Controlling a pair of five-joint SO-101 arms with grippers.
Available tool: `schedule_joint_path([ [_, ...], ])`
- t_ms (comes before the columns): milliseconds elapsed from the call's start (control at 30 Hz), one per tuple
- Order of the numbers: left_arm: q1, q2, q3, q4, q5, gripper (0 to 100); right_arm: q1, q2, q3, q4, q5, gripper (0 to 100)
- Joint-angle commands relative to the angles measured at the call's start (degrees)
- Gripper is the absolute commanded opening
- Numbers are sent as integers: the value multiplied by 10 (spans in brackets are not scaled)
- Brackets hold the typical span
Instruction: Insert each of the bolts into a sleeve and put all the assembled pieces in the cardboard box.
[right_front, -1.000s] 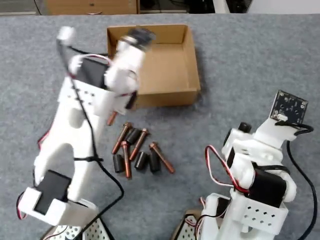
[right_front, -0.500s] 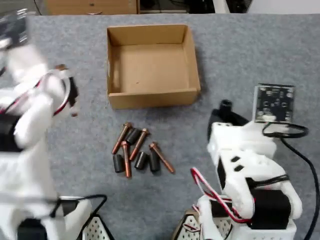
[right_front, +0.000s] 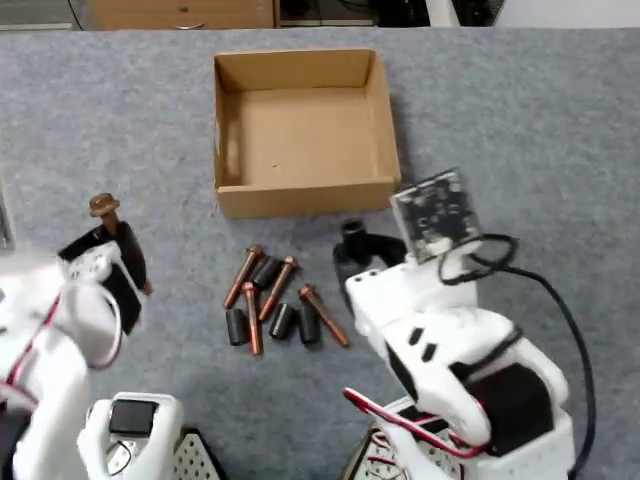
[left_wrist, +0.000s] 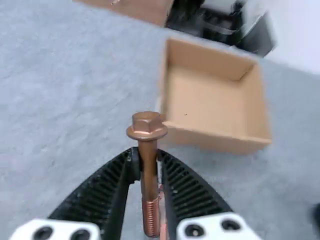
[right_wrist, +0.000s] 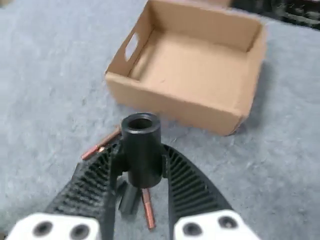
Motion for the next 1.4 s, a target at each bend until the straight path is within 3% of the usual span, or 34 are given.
schedule_joint_path([
  [0, 33, -59, 58, -95, 58, 19, -17, -2, 33, -45, 8, 1],
  [167, 50, -104, 164, -227, 83, 19, -27, -2, 91, -97, 8, 1],
  [633, 115, -104, 229, -237, 88, 19, -63, -2, 217, -218, -1, 1],
  [767, 114, -104, 272, -314, 110, 19, -63, -2, 218, -218, -63, 1],
  [967, 120, -104, 323, -409, 128, 19, -64, -2, 218, -218, -68, 1],
  [1233, 210, -103, 345, -439, 127, 19, -118, -2, 218, -217, -66, 1],
  [1367, 214, -103, 352, -425, 126, 19, -119, -3, 218, -214, -66, 1],
])
